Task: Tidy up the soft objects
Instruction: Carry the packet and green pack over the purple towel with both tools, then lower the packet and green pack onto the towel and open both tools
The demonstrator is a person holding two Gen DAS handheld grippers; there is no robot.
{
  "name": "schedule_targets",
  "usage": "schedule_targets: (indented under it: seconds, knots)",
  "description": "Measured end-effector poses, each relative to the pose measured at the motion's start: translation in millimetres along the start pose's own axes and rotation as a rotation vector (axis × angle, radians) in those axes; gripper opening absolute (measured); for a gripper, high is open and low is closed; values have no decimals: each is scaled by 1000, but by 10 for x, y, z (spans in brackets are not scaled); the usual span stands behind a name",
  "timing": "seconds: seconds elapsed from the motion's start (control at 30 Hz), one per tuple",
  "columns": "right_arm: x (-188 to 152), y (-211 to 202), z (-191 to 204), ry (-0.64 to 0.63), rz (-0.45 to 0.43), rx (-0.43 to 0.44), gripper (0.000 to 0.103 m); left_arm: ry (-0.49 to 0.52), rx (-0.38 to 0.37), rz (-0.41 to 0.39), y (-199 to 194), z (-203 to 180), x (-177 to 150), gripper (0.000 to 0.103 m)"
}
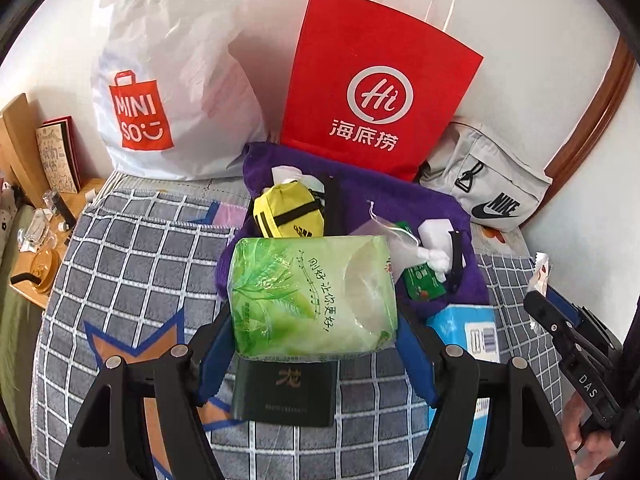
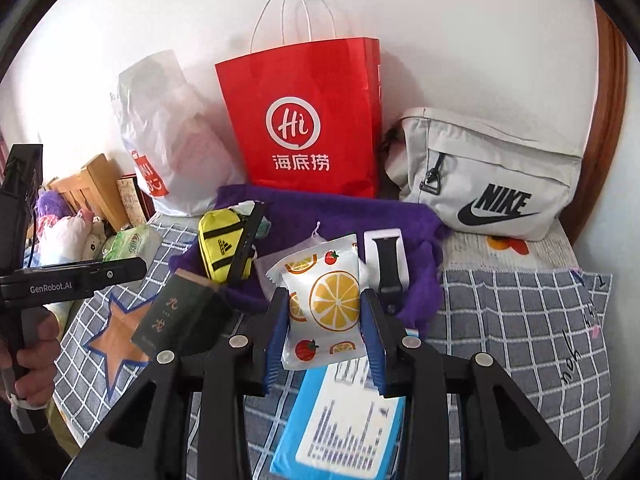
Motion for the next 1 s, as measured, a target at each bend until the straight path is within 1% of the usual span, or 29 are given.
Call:
schedule_targets:
  seconds: [0.2,0.43,0.5,0.6,0.73,0.87,1.0]
  knots:
    - [239,336,-48,5,21,25,38,-18,-2,3,187,21,208,72]
    - [448,722,-24,-18,42,47,39,-35,-1,17,441,72,425,72]
    - [484,851,-19,-18,61,61,40,-35,-1,19,522,78,480,72]
    - [481,1031,-3,-21,95,74,40,-34,-6,25,641,73,542,72]
    - [386,1273,51,-43,159,83,41,-25,-18,40,816,11,612,72]
    - [289,1449,70,-59,191,83,41,2,-10,43,967,-63,682,72]
    - [241,1565,52,-62,227,82,43,1,-16,53,1140,-105,741,72]
Point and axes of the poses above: each gripper's, at about its wrist camera, not at the fingertips, and y roughly the way its jaws point, z to its left, x to its top, the point moved 4 cm from there along y, roughly the way its jaws point, and after that the axes turned 2 degrees about -x, right-handed, at the moved point
